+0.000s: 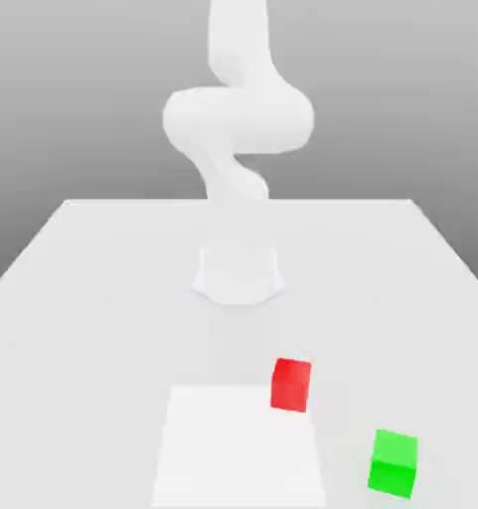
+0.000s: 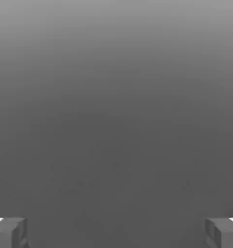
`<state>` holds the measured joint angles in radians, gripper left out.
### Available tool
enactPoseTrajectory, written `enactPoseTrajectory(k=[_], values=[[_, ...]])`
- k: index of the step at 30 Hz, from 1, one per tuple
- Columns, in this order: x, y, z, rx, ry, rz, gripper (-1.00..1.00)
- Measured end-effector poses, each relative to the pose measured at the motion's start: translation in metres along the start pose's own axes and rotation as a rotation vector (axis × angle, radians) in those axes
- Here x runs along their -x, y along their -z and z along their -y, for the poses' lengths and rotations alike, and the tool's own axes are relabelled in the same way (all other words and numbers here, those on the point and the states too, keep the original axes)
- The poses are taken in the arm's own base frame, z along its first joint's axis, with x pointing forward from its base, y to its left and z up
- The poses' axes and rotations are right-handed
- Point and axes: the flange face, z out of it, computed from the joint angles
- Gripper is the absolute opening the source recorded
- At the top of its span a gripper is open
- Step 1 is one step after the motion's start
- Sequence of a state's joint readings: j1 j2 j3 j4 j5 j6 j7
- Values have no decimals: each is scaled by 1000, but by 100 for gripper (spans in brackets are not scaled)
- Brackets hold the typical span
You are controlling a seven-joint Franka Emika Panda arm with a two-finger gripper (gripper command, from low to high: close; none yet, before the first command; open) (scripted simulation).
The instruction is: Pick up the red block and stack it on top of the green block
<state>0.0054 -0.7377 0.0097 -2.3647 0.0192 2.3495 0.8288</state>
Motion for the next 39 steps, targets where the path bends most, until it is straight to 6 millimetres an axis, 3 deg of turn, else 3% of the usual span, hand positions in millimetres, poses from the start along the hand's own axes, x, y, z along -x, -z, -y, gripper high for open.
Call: enactPoseTrajectory(k=[4,9,13,17,19,23,24,31,39], values=[[38,-97,-19,97,-52,117,0],[106,-196,-62,238,-106,242,0],[174,-257,-114,376,-144,329,0],[249,-304,-183,534,-176,400,0],[273,-324,-207,574,-185,416,0],[294,-350,-229,585,-186,424,0],[298,-355,-234,586,-186,424,-100],[299,-357,-235,585,-186,424,-100],[274,-314,-204,585,-178,424,-100]])
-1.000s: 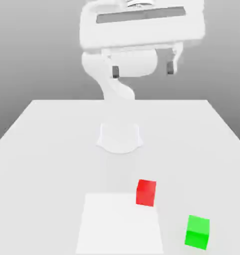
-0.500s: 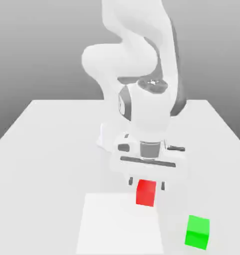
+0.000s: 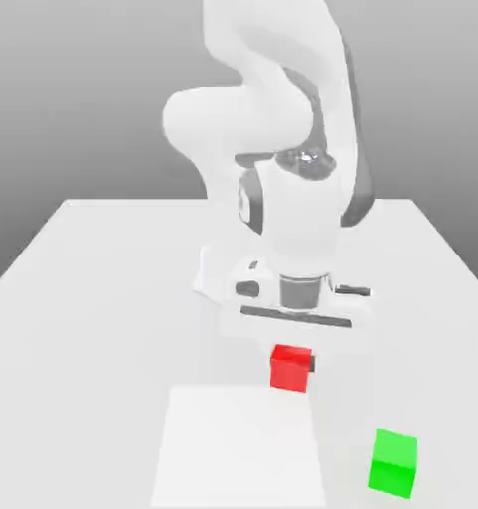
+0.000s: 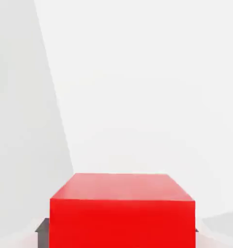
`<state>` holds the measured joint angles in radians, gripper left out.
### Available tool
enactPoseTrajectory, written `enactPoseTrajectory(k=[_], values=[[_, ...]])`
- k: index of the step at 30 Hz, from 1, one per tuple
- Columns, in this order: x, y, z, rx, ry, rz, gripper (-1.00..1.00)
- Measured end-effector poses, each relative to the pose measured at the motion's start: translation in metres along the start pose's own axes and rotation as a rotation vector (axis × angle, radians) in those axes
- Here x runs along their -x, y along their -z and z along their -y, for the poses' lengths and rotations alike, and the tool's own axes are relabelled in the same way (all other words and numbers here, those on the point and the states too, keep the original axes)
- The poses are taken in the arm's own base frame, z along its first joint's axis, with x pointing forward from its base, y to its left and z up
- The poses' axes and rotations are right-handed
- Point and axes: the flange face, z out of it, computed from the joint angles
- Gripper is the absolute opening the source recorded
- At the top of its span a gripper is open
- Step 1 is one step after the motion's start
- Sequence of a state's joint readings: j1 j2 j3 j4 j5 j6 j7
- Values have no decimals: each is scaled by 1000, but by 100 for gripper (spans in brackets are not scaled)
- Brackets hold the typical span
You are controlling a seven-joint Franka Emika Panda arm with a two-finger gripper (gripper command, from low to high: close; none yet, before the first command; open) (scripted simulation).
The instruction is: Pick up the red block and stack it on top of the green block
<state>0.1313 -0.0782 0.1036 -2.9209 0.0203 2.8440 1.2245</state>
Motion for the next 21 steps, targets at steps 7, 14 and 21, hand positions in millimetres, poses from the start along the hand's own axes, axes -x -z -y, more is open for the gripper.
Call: enactPoseTrajectory(k=[7,14,21], values=[[9,22,78,8,188,-16,-100],[30,33,156,0,366,1,-100],[31,-14,161,-1,376,2,100]])
